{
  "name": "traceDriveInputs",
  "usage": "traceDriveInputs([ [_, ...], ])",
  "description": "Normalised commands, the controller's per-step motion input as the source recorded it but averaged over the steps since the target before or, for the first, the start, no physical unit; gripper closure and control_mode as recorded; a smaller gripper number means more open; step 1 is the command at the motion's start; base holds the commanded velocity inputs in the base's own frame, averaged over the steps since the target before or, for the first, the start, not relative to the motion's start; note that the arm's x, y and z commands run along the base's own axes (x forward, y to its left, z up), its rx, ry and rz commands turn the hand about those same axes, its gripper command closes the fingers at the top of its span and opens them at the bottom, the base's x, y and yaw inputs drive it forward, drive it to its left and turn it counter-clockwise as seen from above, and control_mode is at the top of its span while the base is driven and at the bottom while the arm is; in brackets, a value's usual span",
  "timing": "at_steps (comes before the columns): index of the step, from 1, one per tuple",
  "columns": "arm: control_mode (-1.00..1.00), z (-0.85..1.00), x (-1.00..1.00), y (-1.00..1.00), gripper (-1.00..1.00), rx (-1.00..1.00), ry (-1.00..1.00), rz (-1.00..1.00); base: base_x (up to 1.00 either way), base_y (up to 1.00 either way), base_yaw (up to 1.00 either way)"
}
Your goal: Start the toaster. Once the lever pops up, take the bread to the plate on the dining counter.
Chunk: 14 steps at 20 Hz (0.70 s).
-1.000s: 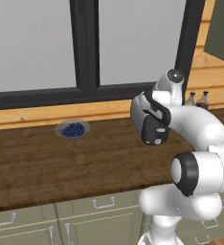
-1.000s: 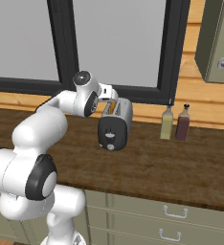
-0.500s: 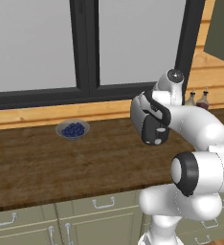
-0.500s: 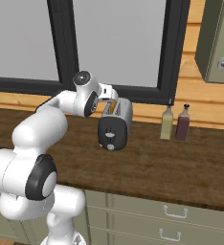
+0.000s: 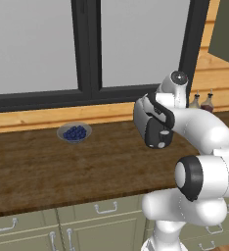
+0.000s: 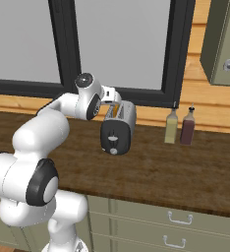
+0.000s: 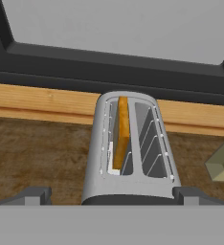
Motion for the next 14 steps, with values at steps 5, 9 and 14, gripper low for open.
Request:
traceDriveInputs([
  [5,-1.0,0.0,0.0,0.0,-1.0,0.0,0.0,0.0,0.0,0.0,0.0],
  [9,-1.0,0.0,0.0,0.0,-1.0,0.0,0.0,0.0,0.0,0.0,0.0],
  [14,-1.0,0.0,0.0,0.0,-1.0,0.0,0.0,0.0,0.0,0.0,0.0],
])
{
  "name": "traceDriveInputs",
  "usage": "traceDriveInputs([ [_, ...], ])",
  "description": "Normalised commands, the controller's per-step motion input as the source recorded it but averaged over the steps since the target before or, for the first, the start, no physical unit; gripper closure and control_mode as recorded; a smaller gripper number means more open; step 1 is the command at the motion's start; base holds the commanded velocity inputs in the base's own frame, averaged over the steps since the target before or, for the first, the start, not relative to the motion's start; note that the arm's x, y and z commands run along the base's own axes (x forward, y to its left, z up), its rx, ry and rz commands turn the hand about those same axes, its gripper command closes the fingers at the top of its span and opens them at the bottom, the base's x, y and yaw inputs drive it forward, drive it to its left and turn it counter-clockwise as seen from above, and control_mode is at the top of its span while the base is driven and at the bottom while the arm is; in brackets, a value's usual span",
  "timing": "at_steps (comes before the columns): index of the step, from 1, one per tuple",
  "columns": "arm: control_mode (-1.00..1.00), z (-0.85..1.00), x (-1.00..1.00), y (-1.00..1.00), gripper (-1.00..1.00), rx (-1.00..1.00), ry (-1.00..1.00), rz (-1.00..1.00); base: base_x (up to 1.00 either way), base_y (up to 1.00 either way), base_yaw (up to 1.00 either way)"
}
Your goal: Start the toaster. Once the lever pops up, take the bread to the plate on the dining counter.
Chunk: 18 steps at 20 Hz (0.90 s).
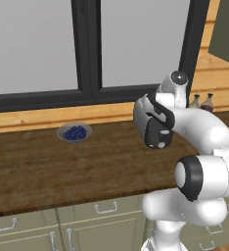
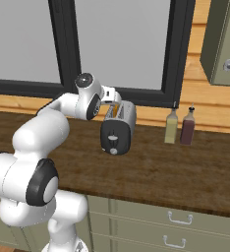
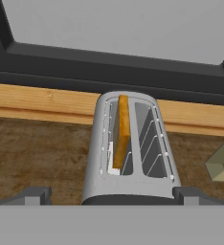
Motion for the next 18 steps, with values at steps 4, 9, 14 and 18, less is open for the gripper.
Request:
traceDriveInputs([
  [4,-1.0,0.0,0.0,0.0,-1.0,0.0,0.0,0.0,0.0,0.0,0.0],
  [9,-1.0,0.0,0.0,0.0,-1.0,0.0,0.0,0.0,0.0,0.0,0.0],
  [14,-1.0,0.0,0.0,0.0,-1.0,0.0,0.0,0.0,0.0,0.0,0.0],
  [18,-1.0,0.0,0.0,0.0,-1.0,0.0,0.0,0.0,0.0,0.0,0.0],
])
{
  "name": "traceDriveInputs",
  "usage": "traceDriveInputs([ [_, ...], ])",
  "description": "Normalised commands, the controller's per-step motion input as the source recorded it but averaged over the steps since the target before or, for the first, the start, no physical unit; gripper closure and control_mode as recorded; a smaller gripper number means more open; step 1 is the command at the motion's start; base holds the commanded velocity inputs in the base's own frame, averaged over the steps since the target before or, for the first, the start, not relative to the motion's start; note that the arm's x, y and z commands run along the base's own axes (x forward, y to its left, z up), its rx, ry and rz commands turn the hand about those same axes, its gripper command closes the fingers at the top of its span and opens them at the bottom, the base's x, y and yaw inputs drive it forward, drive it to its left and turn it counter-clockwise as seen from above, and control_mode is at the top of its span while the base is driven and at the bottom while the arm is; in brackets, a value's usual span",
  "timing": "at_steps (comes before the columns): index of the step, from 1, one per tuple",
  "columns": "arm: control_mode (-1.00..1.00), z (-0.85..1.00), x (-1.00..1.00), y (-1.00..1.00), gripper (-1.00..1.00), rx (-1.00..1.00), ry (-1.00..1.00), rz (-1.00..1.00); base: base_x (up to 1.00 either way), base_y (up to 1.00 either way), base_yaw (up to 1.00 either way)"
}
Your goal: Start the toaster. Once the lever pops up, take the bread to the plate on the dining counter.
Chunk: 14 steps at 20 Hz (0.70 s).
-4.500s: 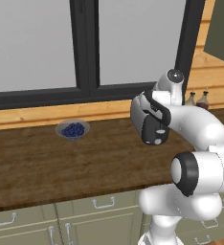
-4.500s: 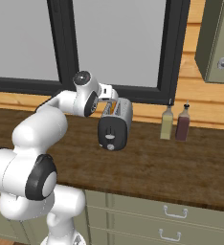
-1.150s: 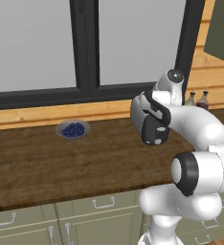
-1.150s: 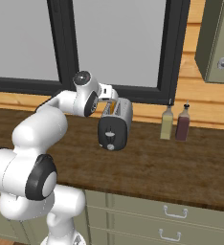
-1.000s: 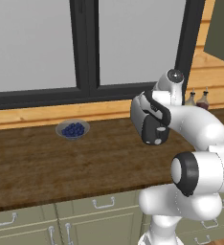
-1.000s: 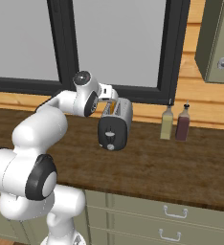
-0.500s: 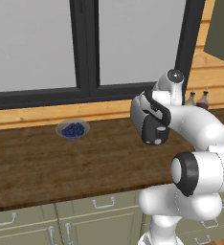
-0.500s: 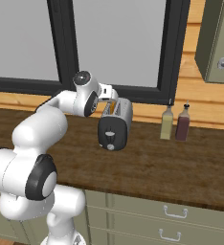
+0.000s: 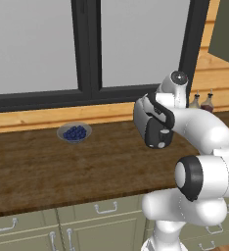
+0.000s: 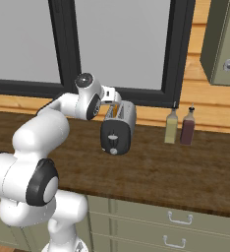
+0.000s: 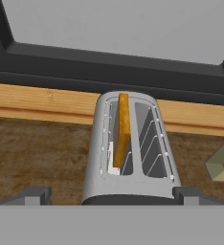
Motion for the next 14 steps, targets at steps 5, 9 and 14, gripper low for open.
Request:
traceDriveInputs([
  [5,-1.0,0.0,0.0,0.0,-1.0,0.0,0.0,0.0,0.0,0.0,0.0],
  [9,-1.0,0.0,0.0,0.0,-1.0,0.0,0.0,0.0,0.0,0.0,0.0],
  [14,-1.0,0.0,0.0,0.0,-1.0,0.0,0.0,0.0,0.0,0.0,0.0],
])
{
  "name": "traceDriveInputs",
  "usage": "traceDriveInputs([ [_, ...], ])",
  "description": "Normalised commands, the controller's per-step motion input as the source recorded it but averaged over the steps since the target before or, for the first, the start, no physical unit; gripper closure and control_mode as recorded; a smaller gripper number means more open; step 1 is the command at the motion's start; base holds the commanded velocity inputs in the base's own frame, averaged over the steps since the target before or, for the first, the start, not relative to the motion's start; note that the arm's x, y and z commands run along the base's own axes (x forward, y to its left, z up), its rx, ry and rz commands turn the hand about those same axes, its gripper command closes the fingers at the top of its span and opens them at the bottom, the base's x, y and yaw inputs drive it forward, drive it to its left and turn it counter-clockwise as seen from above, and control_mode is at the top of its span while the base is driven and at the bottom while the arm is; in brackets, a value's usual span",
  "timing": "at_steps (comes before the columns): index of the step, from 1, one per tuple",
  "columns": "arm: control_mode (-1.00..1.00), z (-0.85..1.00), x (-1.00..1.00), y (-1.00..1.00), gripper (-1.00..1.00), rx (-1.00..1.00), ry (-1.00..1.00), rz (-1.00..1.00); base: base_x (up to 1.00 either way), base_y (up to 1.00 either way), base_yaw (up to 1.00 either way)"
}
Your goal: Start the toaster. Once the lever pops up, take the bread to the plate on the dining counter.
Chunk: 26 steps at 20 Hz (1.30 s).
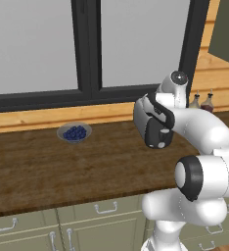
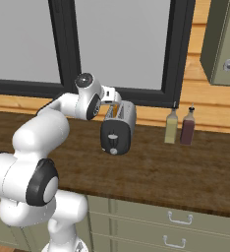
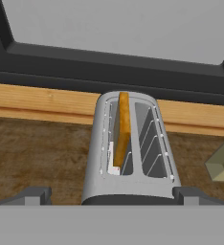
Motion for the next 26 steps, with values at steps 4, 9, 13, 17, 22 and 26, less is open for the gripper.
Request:
traceDriveInputs([
  [4,-1.0,0.0,0.0,0.0,-1.0,0.0,0.0,0.0,0.0,0.0,0.0],
  [9,-1.0,0.0,0.0,0.0,-1.0,0.0,0.0,0.0,0.0,0.0,0.0],
  [13,-1.0,0.0,0.0,0.0,-1.0,0.0,0.0,0.0,0.0,0.0,0.0],
  [17,-1.0,0.0,0.0,0.0,-1.0,0.0,0.0,0.0,0.0,0.0,0.0],
  [22,-1.0,0.0,0.0,0.0,-1.0,0.0,0.0,0.0,0.0,0.0,0.0],
  [26,-1.0,0.0,0.0,0.0,-1.0,0.0,0.0,0.0,0.0,0.0,0.0],
])
